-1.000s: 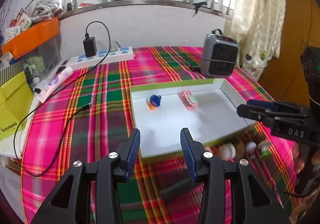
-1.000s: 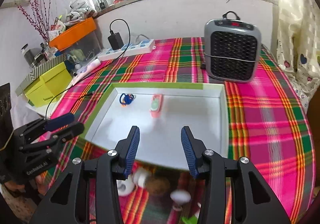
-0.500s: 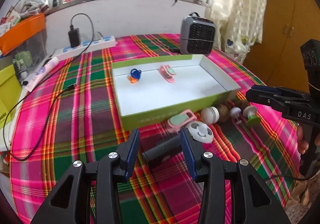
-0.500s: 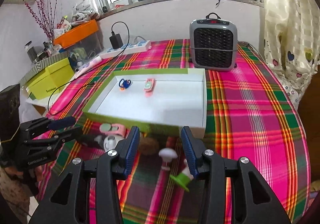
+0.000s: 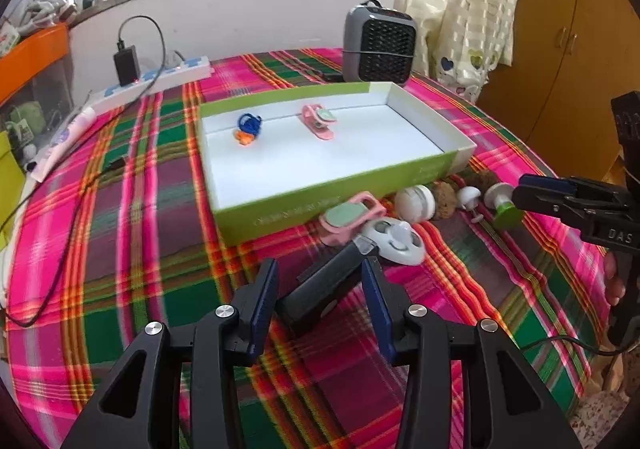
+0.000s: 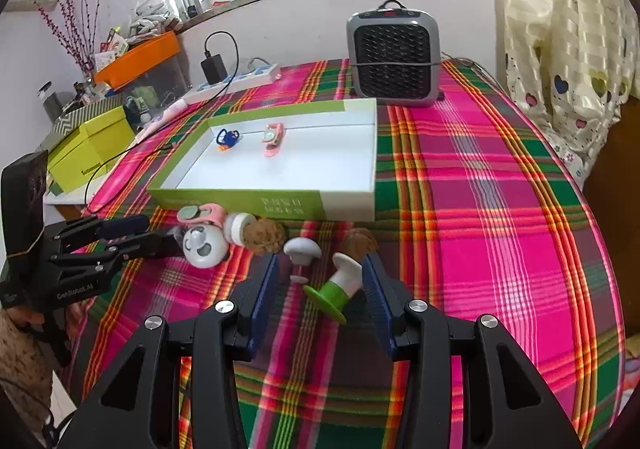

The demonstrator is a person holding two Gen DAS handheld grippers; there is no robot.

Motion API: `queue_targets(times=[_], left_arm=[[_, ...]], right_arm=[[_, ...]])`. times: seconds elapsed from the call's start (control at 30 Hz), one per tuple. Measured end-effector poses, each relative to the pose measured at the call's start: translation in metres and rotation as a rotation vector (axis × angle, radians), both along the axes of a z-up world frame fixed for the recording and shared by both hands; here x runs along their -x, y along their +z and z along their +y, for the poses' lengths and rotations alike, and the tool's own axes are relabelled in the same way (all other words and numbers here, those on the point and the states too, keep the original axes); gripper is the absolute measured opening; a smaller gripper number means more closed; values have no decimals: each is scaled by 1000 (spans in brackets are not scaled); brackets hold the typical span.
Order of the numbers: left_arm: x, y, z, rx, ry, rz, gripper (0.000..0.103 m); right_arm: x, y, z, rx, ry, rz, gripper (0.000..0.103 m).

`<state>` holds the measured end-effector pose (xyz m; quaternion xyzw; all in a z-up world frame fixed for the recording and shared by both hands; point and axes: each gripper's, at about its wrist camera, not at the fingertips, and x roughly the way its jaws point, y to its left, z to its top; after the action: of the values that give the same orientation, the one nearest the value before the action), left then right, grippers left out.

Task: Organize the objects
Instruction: 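Grasp the black rectangular device with the left gripper, then grasp the green-and-white plunger toy with the right gripper while the left gripper holds the black device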

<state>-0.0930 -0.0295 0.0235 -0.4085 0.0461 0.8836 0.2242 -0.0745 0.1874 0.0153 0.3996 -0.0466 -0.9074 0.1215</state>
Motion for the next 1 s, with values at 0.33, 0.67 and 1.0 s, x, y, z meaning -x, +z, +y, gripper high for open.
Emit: queue_targets(times=[0.33,0.67,1.0], left_arm=[[-22,-6,24,-37,-74,-54,41],[-19,-11,26,-45,0,-78,41],[-16,-13,29,-24,39,-65,41]], right_arm=[[-2,-11,8,-3,-22,-34,44],[7,-19,0,-34,-29,-54,49],[11,-27,-9,-90,-44,-66,50]])
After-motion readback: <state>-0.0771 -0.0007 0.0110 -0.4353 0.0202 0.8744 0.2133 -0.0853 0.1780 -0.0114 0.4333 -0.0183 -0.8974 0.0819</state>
